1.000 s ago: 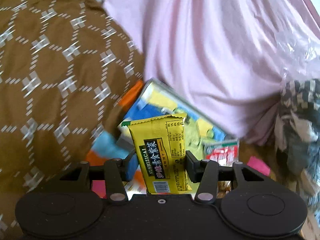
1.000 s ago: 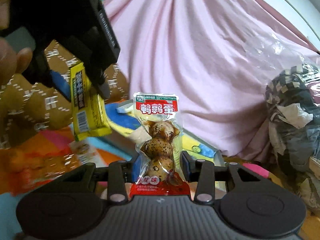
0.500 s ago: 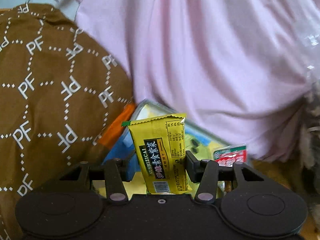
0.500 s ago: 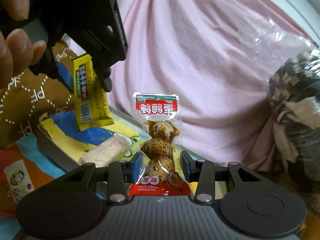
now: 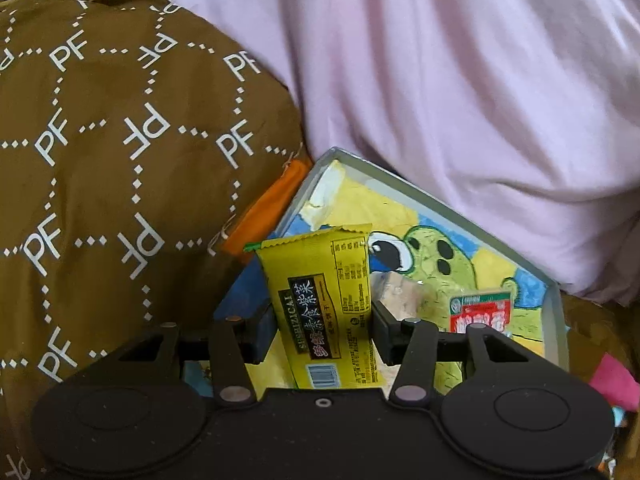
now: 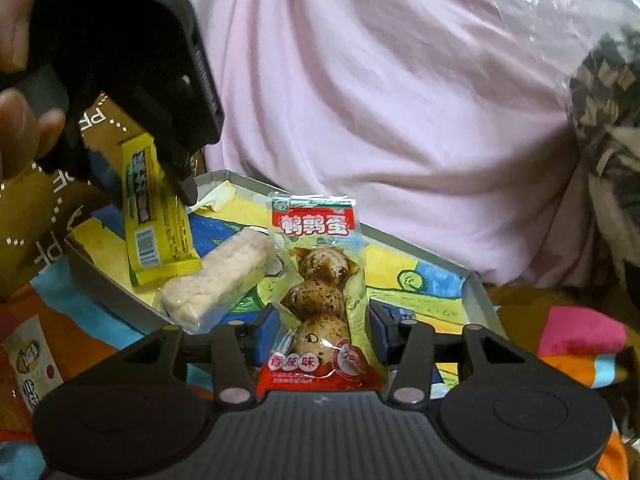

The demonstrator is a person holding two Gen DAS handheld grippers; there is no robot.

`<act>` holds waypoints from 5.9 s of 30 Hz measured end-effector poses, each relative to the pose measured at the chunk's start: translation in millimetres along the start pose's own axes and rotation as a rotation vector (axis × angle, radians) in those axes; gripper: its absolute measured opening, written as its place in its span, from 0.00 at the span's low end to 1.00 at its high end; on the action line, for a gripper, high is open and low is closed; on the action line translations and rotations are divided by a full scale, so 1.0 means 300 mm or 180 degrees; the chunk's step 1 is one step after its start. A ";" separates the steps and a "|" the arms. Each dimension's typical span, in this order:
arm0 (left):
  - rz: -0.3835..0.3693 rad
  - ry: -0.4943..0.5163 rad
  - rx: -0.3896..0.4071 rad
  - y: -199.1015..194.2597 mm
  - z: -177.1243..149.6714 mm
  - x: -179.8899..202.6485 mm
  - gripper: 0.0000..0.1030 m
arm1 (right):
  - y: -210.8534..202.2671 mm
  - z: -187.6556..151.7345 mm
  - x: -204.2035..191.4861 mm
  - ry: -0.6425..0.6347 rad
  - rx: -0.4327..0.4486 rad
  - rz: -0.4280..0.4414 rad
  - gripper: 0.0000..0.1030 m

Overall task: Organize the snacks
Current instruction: 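Lower both snacks into the tray and open both grippers, then move both tools back toward the sausage pack and remaining snacks, then grasp the round wrapped biscuit with the left gripper while the right gripper grasps the dark meat pack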

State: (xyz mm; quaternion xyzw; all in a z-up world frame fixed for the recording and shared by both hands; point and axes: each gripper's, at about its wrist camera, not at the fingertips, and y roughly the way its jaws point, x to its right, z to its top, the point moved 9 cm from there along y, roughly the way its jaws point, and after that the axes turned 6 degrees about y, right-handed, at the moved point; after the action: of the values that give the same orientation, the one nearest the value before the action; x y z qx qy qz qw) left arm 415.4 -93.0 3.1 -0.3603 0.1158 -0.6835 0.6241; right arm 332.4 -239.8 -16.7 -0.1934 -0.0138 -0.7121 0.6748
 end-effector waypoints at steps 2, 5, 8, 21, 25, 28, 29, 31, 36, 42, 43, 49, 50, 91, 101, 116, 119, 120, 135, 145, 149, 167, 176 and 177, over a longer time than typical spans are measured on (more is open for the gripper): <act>0.0064 0.0011 -0.0060 0.005 -0.006 -0.001 0.54 | 0.008 0.000 0.004 0.0040 -0.0031 0.0008 0.58; 0.0104 0.0004 -0.0086 0.003 -0.011 -0.004 0.74 | 0.007 0.011 0.028 0.0202 -0.0043 -0.0005 0.71; 0.0113 -0.0013 -0.0067 -0.009 -0.015 0.000 0.82 | -0.014 0.029 0.044 0.0277 0.0022 -0.0003 0.85; 0.0037 0.0406 0.0430 -0.256 -0.017 0.059 0.99 | -0.186 0.111 0.145 0.0503 0.0392 -0.0318 1.00; 0.0020 0.0561 0.0606 -0.352 -0.034 0.062 0.99 | -0.278 0.134 0.162 0.0524 0.0563 -0.0396 1.00; 0.0024 0.0628 0.0682 -0.409 -0.054 0.055 0.99 | -0.340 0.155 0.176 0.0579 0.0653 -0.0435 1.00; 0.0027 0.0656 0.0695 -0.426 -0.062 0.053 0.99 | -0.359 0.160 0.180 0.0595 0.0675 -0.0444 1.00; 0.0045 0.0724 0.0722 -0.463 -0.081 0.045 0.99 | -0.398 0.168 0.190 0.0623 0.0706 -0.0475 1.00; 0.0099 0.0843 0.0768 -0.541 -0.130 0.018 0.99 | -0.489 0.153 0.198 0.0655 0.0676 -0.0531 1.00; 0.0114 0.0891 0.0785 -0.623 -0.212 -0.020 0.99 | -0.590 0.108 0.186 0.0732 0.0571 -0.0509 1.00; 0.0117 0.0906 0.0791 -0.635 -0.229 -0.028 0.99 | -0.606 0.100 0.182 0.0747 0.0551 -0.0501 1.00; 0.0157 0.0977 0.0770 -0.685 -0.329 -0.090 0.99 | -0.700 0.031 0.146 0.0800 0.0354 -0.0392 1.00; 0.0164 0.0981 0.0757 -0.690 -0.345 -0.101 0.99 | -0.712 0.018 0.140 0.0814 0.0307 -0.0376 1.00; 0.0035 0.1699 -0.0125 -0.525 -0.669 -0.331 0.99 | -0.668 -0.282 -0.057 0.0990 -0.1207 0.0312 1.00; -0.0274 0.1719 -0.0047 -0.496 -0.667 -0.272 0.99 | -0.633 -0.275 -0.050 0.1032 -0.1197 0.0339 1.00; -0.1079 0.1517 -0.0470 -0.418 -0.731 -0.149 0.94 | -0.508 -0.323 0.105 0.1495 -0.1430 0.0258 0.86; -0.1199 0.1455 -0.0579 -0.398 -0.749 -0.128 0.92 | -0.502 -0.339 0.100 0.1576 -0.1498 0.0302 0.81; -0.1235 0.1425 -0.0612 -0.392 -0.752 -0.125 0.91 | -0.500 -0.342 0.098 0.1582 -0.1509 0.0300 0.80; -0.1026 0.1257 -0.0667 -0.298 -0.750 -0.109 0.77 | -0.473 -0.376 0.081 0.1552 -0.1621 0.0183 0.54; -0.0909 0.1484 -0.0599 -0.267 -0.747 -0.099 0.71 | -0.455 -0.398 0.068 0.1547 -0.1695 0.0152 0.50; -0.0882 0.1506 -0.0558 -0.255 -0.749 -0.091 0.71 | -0.453 -0.401 0.042 0.1468 -0.1719 0.0156 0.50; -0.0854 0.1680 -0.0650 -0.303 -0.785 -0.094 0.51 | -0.472 -0.389 0.012 0.1419 -0.1661 0.0259 0.50; -0.0823 0.1799 -0.0591 -0.329 -0.800 -0.093 0.49 | -0.477 -0.386 0.001 0.1435 -0.1648 0.0335 0.50; -0.0809 0.1823 -0.0579 -0.332 -0.802 -0.092 0.48 | -0.479 -0.385 0.000 0.1428 -0.1645 0.0335 0.50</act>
State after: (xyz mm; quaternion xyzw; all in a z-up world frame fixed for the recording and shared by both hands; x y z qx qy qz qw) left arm 184.4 -118.0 -117.4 -0.2193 0.3013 -0.8164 0.4411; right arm 164.0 -259.3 -88.9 -0.1970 0.3258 -0.6810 0.6255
